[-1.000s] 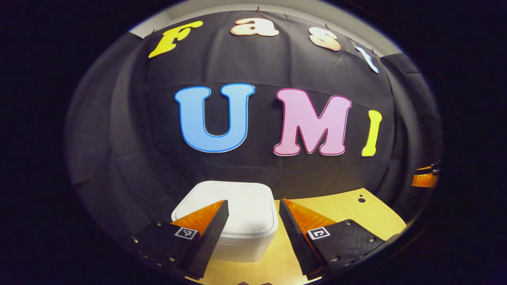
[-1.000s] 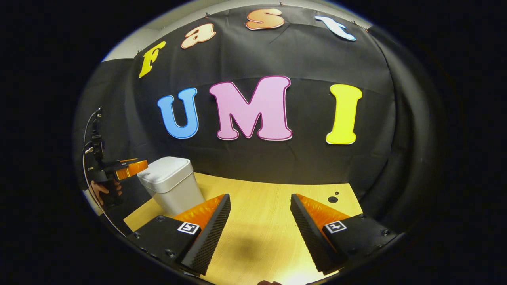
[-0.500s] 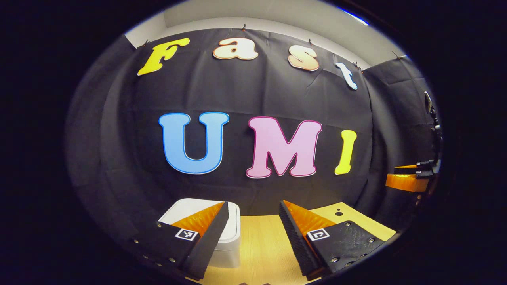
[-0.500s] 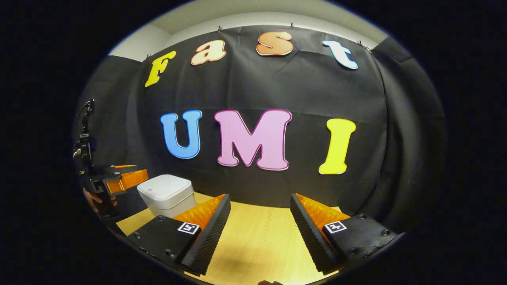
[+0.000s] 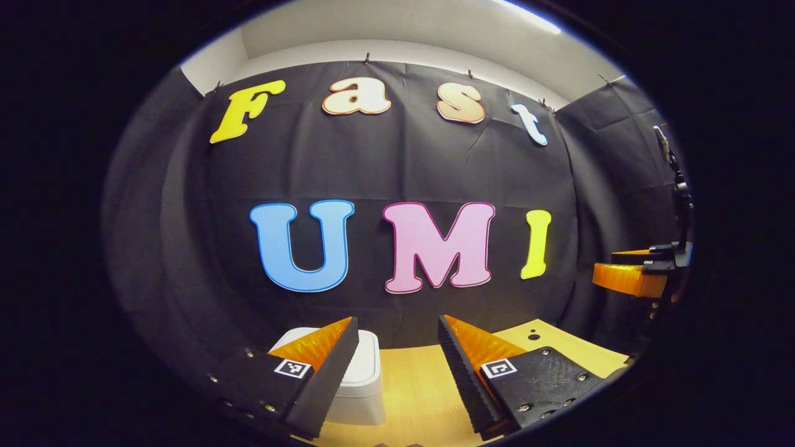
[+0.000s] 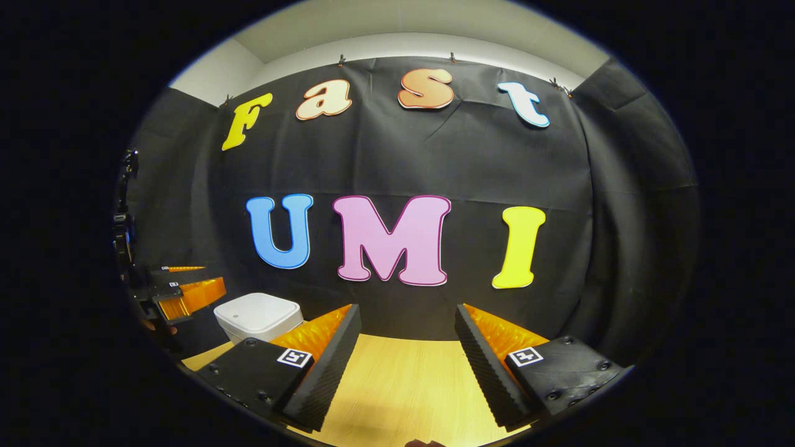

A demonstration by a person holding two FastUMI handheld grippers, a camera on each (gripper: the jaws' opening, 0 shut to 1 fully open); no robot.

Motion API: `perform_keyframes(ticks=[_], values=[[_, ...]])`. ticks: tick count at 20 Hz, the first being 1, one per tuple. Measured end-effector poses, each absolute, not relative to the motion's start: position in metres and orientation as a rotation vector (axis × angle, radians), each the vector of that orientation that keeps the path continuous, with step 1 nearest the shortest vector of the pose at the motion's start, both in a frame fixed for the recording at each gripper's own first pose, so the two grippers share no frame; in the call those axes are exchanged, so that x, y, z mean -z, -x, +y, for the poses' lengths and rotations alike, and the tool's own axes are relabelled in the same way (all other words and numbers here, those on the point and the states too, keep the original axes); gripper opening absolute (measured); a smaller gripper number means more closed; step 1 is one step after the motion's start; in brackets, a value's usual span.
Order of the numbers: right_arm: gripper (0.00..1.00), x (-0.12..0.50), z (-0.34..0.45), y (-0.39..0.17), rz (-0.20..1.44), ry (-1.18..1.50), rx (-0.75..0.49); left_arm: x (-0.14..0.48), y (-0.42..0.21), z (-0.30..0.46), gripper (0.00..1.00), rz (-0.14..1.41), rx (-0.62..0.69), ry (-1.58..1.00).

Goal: Press the lid of the desktop garbage bin to open it, pick up the crumpled paper on the desktop and throw it into the bin, then pick up the pop can on the desktop and drop it into the bin, and finally close the garbage bin lid.

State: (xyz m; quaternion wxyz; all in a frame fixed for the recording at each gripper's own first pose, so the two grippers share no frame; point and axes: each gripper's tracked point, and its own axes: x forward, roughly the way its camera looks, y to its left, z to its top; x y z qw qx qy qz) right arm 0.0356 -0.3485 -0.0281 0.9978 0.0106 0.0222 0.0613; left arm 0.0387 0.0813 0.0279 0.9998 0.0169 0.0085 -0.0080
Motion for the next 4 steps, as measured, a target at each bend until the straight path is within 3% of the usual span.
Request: perform_keyframes(ticks=[4], values=[[0.98, 0.0258, -0.3418, -0.0342, 0.038, -0.024, -0.124, -0.0313, -0.0347, 0.0848, 0.84, 0.003, 0.003, -0.009]])
